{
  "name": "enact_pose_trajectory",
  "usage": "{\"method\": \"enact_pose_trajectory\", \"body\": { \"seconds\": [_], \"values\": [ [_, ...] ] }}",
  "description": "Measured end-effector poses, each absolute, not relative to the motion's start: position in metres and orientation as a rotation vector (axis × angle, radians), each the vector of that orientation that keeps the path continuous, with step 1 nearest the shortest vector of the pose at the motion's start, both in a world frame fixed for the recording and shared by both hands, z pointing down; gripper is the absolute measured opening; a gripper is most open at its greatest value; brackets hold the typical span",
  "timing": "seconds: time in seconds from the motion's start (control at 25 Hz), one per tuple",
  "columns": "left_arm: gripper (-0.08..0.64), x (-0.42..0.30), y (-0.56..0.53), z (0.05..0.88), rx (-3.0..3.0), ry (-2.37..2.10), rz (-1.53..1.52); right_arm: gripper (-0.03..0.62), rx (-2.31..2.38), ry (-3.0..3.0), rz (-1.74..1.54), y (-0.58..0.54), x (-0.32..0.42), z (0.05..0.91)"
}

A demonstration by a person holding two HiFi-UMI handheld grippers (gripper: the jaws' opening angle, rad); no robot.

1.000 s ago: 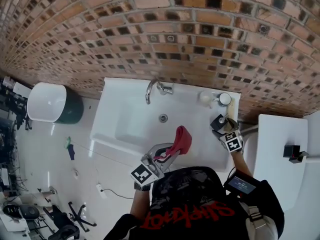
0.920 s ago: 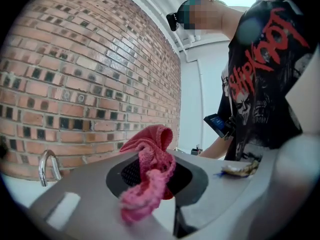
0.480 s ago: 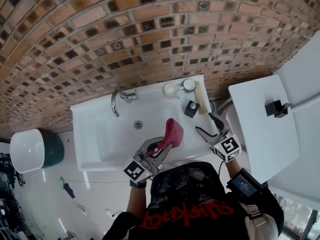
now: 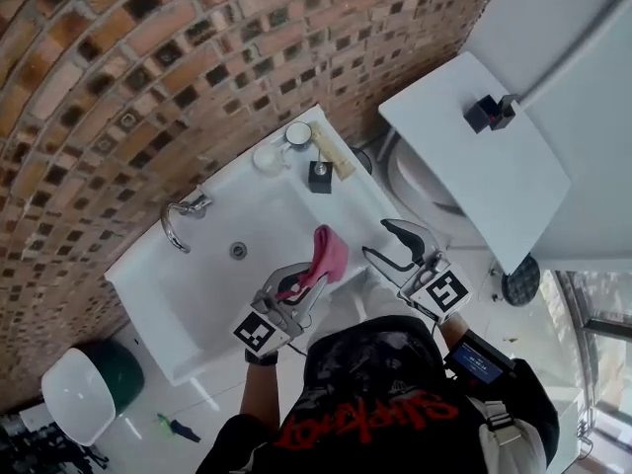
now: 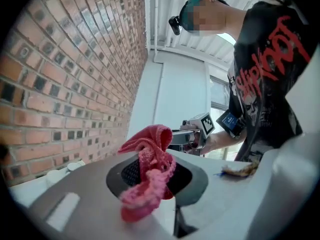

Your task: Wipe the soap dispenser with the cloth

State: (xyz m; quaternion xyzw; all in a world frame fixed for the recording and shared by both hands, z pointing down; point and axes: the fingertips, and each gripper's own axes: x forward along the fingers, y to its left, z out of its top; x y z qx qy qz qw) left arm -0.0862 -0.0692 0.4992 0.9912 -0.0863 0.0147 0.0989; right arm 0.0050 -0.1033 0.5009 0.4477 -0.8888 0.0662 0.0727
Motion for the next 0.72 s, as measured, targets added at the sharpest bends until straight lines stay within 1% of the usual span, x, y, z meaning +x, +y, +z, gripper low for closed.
{"method": "enact_pose_trajectory", "body": {
  "seconds": [0.12,0.24,0.28,0.36,0.4,0.56,0.72],
  "values": [
    [0.049,-0.074,-0.052,0.502,2.943,-0.164,0.047,0.224,1.388,-2.612,0.244,-0.077,0.014,0.505],
    [0.049,-0.059,-0.029,0.493,2.950,-0.113,0.002,0.203,1.439,-2.613,0.251,-0.055,0.024,0.500],
    [0.049,-0.056,-0.018,0.491,2.952,-0.098,-0.001,0.185,1.450,-2.643,0.245,-0.046,0.025,0.495],
    [0.049,-0.047,0.007,0.491,2.961,-0.059,0.024,0.110,1.469,-2.720,0.225,-0.023,0.029,0.482],
    [0.049,-0.041,0.022,0.491,2.970,-0.040,0.043,0.085,1.476,-2.747,0.216,-0.010,0.033,0.476],
    [0.049,-0.026,0.085,0.487,3.005,0.008,0.073,0.037,1.494,-2.808,0.205,0.050,0.046,0.463],
    [0.049,-0.018,0.145,0.478,2.975,-0.039,-0.006,0.010,1.472,-2.831,0.203,0.112,0.052,0.466]
  ]
}}
